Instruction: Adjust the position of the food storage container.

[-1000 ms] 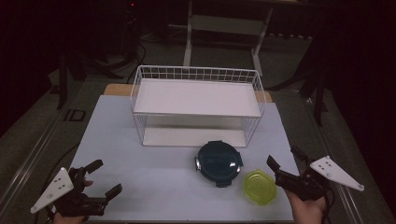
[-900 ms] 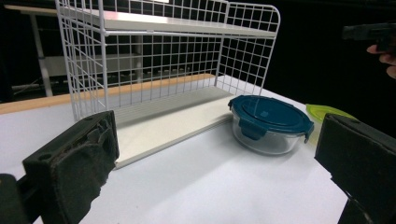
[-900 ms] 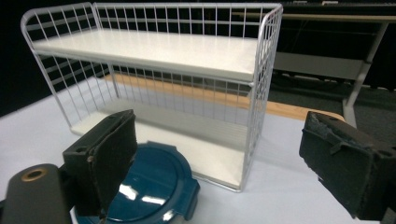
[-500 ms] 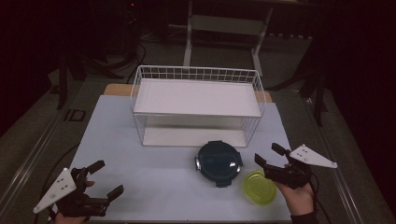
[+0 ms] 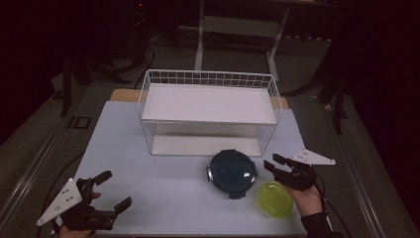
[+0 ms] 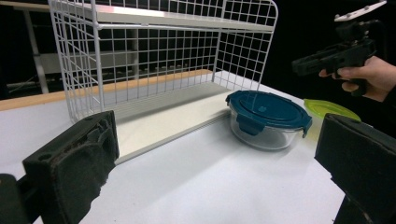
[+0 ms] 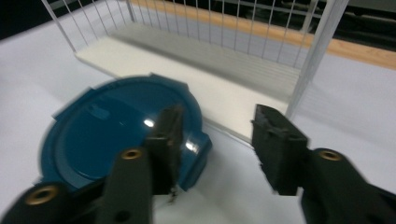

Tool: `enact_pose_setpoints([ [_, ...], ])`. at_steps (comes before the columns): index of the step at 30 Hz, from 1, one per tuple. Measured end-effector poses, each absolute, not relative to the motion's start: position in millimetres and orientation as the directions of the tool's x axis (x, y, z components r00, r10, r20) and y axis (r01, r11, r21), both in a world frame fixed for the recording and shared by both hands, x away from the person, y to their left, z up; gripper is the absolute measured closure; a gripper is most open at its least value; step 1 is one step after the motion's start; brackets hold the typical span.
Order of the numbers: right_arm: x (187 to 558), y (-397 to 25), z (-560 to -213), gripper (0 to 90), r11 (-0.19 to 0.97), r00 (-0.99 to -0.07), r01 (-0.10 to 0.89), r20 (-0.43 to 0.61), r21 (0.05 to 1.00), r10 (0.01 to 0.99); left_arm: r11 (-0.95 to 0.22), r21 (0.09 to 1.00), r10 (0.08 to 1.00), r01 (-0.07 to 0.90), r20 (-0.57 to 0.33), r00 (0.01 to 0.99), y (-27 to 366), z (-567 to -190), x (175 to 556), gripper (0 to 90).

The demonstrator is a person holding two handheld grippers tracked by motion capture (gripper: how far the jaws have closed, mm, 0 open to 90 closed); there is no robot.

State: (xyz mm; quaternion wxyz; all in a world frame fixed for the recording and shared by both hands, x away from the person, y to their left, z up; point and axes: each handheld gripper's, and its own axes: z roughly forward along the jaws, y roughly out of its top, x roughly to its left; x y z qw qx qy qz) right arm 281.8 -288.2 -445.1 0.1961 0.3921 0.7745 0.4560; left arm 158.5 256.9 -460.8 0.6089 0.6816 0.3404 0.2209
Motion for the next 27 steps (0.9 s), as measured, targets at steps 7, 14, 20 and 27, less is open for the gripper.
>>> enact_pose_setpoints([
  [7,294,-286,-453,70.5,0.339,-0.652,0.461,0.054,0.82,0.757,-0.027,0.98,0.731,0.198,-0.116,0.672,256,-462,159,0.0],
  [14,305,-284,-463,80.7,0.373,-0.685,0.499,0.092,0.782,0.723,-0.032,0.979,0.73,0.2,-0.114,0.674,257,-462,160,0.0],
  [20,313,-284,-467,89.7,0.411,-0.699,0.51,0.086,0.755,0.71,-0.031,0.979,0.731,0.203,-0.116,0.672,256,-463,160,0.0],
  [27,319,-281,-472,90.0,0.471,-0.736,0.519,0.092,0.714,0.671,-0.026,0.979,0.732,0.202,-0.119,0.671,257,-463,160,0.0],
])
